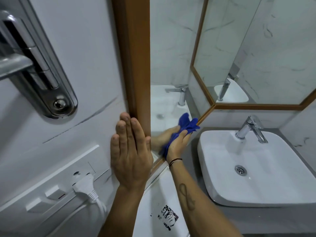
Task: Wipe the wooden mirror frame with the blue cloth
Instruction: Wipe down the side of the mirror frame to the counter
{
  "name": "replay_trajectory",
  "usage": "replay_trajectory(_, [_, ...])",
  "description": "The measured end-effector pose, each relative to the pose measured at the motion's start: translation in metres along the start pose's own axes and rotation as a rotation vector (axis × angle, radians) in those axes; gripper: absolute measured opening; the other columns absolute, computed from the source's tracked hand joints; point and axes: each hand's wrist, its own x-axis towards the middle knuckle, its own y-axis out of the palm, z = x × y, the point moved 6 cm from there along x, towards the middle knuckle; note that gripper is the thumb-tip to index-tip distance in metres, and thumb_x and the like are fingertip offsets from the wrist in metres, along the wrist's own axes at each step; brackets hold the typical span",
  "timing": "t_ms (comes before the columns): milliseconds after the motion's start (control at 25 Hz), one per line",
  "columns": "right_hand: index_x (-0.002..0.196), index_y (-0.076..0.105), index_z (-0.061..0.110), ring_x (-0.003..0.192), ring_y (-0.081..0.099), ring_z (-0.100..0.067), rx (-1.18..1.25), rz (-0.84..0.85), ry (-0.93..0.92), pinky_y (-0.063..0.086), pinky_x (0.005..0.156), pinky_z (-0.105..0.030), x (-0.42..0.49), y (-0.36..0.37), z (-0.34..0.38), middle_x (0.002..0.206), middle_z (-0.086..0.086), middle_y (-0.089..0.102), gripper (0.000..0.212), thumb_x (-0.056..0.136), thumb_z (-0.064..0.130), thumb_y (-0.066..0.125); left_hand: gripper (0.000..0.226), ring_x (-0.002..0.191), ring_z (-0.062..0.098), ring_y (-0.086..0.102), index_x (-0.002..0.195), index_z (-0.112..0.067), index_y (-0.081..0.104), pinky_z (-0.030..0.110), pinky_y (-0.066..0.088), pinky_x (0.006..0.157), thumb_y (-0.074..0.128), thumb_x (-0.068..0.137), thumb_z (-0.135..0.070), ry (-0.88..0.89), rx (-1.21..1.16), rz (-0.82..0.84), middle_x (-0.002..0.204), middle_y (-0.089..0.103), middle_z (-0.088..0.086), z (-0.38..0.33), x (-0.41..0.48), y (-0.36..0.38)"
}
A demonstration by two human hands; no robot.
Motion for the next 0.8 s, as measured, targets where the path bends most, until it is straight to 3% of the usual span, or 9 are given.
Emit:
replay_trajectory(120, [0.168,0.036,0.036,0.127,0.074,-0.016,0.139,0.21,0.057,0.056,0.117,-0.036,-0.087,-0.001,-0.037,0.158,-0.018,0.061,0.045,0.123,0.039,0.035,0.072,0.173,0.024,-0.012,0.174,0.002,-0.005,0.037,-0.006,0.141,0.028,0.121,-0.034,0.029,0.0,0.035,0.185,-0.015,0.016,0.0,-0.01,0.005])
replay_trajectory(240, [0.147,0.031,0.076,0.139,0.065,-0.001,-0.012,0.31,-0.18,0.049,0.119,-0.021,-0.124,0.002,-0.039,0.165,0.01,0.057,0.045,0.105,0.077,0.045,0.073,0.174,0.025,-0.01,0.174,0.004,-0.004,0.038,-0.005,0.141,0.027,0.122,-0.035,0.049,-0.013,0.044,0.186,-0.013,0.018,0.001,-0.023,0.013])
replay_trajectory(320, [0.165,0.031,0.059,0.136,0.07,-0.01,-0.236,0.075,-0.23,0.055,0.118,-0.031,-0.054,0.001,-0.013,0.164,0.004,0.062,0.046,0.121,0.046,0.039,0.074,0.174,0.026,-0.007,0.174,0.005,-0.002,0.038,-0.004,0.142,0.03,0.121,-0.034,0.046,-0.015,0.043,0.186,-0.01,0.019,0.002,-0.026,0.016])
replay_trajectory(400, [0.173,0.032,0.021,0.146,0.063,-0.034,-0.013,0.041,0.009,0.048,0.127,-0.049,0.024,0.005,-0.007,0.165,-0.018,0.058,0.048,0.125,0.026,0.033,0.076,0.174,0.026,-0.007,0.174,0.006,-0.002,0.038,-0.004,0.141,0.033,0.12,-0.035,0.044,-0.007,0.039,0.185,-0.011,0.019,0.003,-0.028,0.017])
replay_trajectory(440, [0.173,0.033,0.017,0.148,0.061,-0.037,0.048,0.035,0.083,0.045,0.129,-0.051,0.041,0.006,-0.008,0.164,-0.019,0.059,0.048,0.125,0.025,0.032,0.077,0.174,0.026,-0.008,0.174,0.005,-0.003,0.038,-0.004,0.141,0.034,0.12,-0.035,0.039,-0.005,0.045,0.185,-0.012,0.019,0.003,-0.028,0.017])
replay_trajectory(520, [0.175,0.029,0.033,0.146,0.064,-0.029,0.086,0.057,0.034,0.05,0.126,-0.048,0.026,0.006,-0.014,0.161,-0.006,0.064,0.05,0.125,0.027,0.032,0.076,0.174,0.025,-0.009,0.174,0.004,-0.005,0.037,-0.005,0.141,0.033,0.12,-0.035,0.034,-0.011,0.045,0.185,-0.013,0.018,0.003,-0.029,0.018])
replay_trajectory(640, [0.14,0.037,0.088,0.108,0.08,0.004,0.237,0.194,-0.004,0.065,0.09,-0.017,-0.048,0.006,-0.061,0.125,0.028,0.079,0.053,0.122,0.039,0.038,0.074,0.174,0.026,-0.008,0.174,0.004,-0.005,0.038,-0.003,0.141,0.027,0.122,-0.036,0.045,-0.005,0.036,0.185,-0.011,0.019,0.001,-0.032,0.021])
replay_trajectory(720, [0.135,0.038,0.09,0.106,0.078,0.009,0.238,0.185,-0.071,0.063,0.09,-0.014,-0.056,0.007,-0.072,0.13,0.026,0.078,0.054,0.121,0.039,0.039,0.073,0.174,0.028,-0.006,0.174,0.006,-0.003,0.04,-0.002,0.142,0.027,0.122,-0.036,0.05,0.017,0.037,0.185,-0.009,0.021,0.001,-0.035,0.022])
replay_trajectory(800, [0.159,0.032,0.067,0.12,0.074,0.004,-0.035,0.092,-0.078,0.059,0.107,-0.022,-0.02,0.011,-0.044,0.149,0.011,0.071,0.052,0.124,0.029,0.037,0.074,0.174,0.028,-0.006,0.174,0.005,-0.003,0.039,-0.002,0.142,0.029,0.121,-0.036,0.049,0.002,0.04,0.186,-0.008,0.02,0.002,-0.037,0.022])
